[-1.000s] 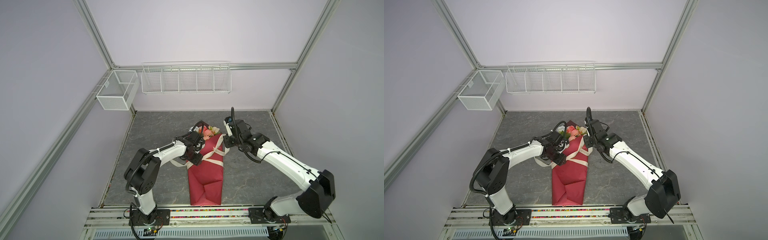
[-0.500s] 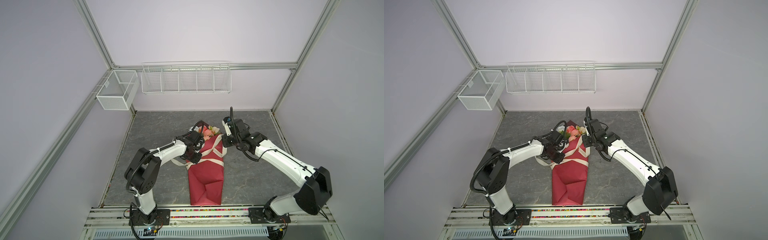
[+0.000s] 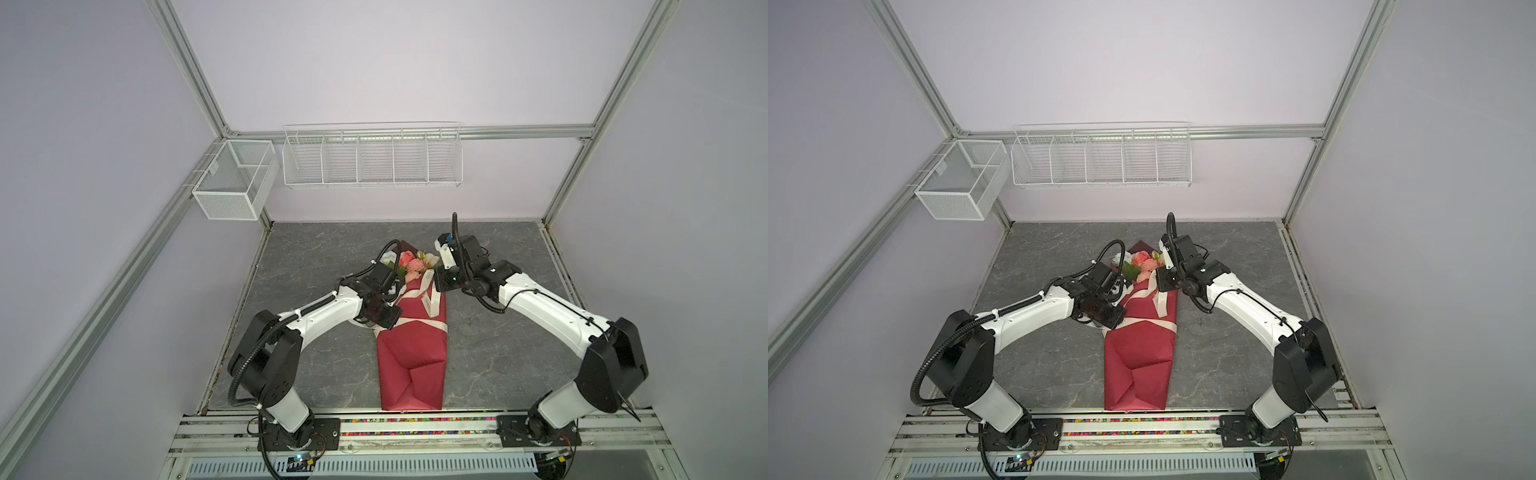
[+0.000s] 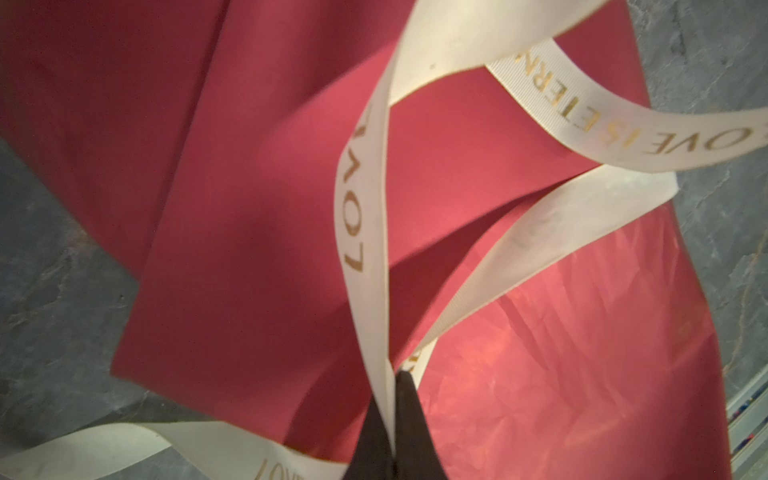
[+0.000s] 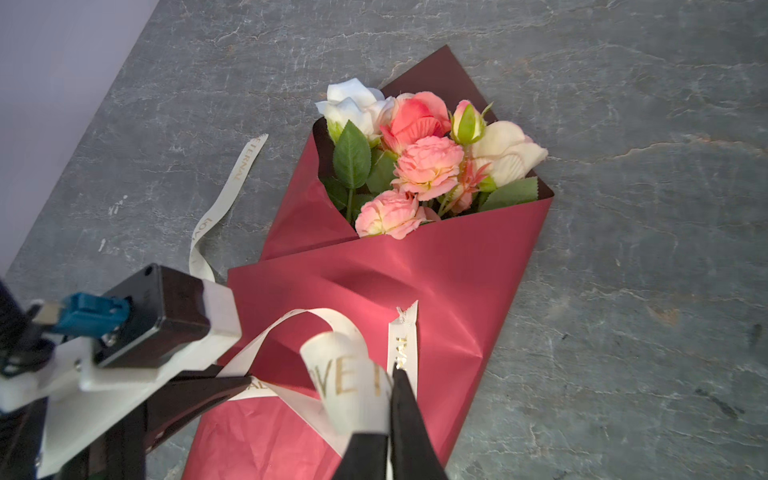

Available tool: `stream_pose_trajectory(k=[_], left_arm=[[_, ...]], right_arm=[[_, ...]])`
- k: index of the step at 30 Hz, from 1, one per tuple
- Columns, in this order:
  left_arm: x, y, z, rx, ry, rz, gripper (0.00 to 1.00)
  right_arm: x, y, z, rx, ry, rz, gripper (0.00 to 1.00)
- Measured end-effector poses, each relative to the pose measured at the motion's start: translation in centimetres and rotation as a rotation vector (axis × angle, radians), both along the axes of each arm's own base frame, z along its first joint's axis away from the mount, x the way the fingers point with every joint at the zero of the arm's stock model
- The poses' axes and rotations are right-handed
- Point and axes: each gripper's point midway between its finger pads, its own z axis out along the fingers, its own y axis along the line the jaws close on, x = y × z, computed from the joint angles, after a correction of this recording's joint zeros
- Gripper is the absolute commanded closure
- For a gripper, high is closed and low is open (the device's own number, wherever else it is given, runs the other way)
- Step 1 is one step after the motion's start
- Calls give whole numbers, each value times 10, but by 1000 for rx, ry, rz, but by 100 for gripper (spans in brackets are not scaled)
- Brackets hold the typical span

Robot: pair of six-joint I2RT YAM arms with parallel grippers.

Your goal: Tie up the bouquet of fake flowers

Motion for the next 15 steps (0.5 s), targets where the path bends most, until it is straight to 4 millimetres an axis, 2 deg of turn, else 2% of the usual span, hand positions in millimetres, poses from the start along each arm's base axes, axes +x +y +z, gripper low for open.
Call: stream_pose_trajectory(k=[9, 15], left_arm=[[-3, -6, 22, -113, -48, 29, 100], [-4, -15, 24, -175, -36, 30, 100]], right_arm=[[13, 20, -23, 105, 106, 12, 89], [18, 37, -57, 127, 214, 27, 90]])
